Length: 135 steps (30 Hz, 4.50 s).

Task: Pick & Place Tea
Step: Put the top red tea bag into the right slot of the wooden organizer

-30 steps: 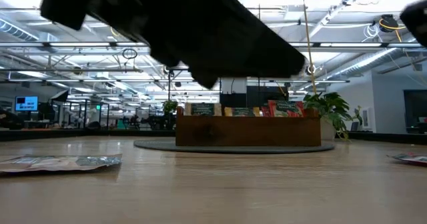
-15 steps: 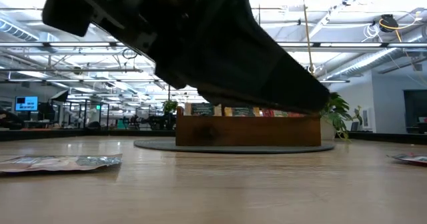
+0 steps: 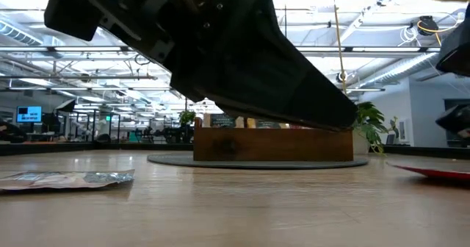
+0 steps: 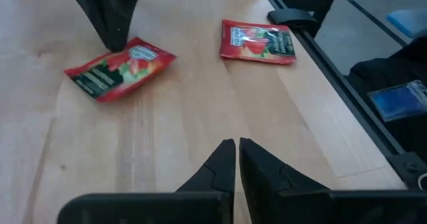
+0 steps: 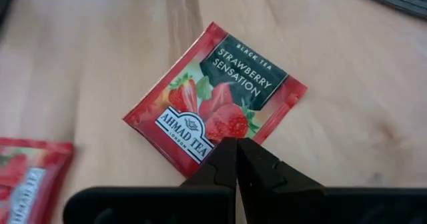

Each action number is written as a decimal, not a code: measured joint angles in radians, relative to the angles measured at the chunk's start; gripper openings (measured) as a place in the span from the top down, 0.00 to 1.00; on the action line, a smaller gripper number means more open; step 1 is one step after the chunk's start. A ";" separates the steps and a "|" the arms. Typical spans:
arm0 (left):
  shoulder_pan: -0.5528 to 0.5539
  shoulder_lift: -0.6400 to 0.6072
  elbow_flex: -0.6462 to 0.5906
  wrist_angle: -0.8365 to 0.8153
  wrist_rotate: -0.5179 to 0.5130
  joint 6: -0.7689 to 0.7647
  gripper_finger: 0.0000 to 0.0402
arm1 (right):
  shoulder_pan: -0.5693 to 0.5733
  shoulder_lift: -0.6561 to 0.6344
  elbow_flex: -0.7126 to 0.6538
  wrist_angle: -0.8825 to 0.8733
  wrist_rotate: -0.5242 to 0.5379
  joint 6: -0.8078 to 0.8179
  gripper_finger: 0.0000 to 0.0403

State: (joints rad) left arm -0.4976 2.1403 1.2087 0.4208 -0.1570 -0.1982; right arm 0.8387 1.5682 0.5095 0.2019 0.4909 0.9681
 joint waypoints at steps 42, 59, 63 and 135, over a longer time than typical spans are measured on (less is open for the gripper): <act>0.011 0.000 0.000 -0.014 0.012 -0.093 0.94 | -0.052 -0.039 0.043 -0.117 -0.130 -0.099 1.00; -0.004 0.000 -0.001 -0.030 -0.016 -0.100 0.94 | -0.090 0.127 0.044 0.254 -0.182 -0.256 1.00; 0.019 0.000 -0.001 -0.016 -0.024 -0.093 0.94 | -0.099 0.113 0.043 0.245 -0.182 -0.297 1.00; 0.067 0.071 0.017 0.062 0.074 -0.021 0.94 | -0.150 -0.018 0.044 0.127 -0.127 -0.383 1.00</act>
State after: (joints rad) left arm -0.4302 2.2111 1.2252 0.4829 -0.0825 -0.2188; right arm 0.6891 1.5505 0.5533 0.3286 0.3639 0.5854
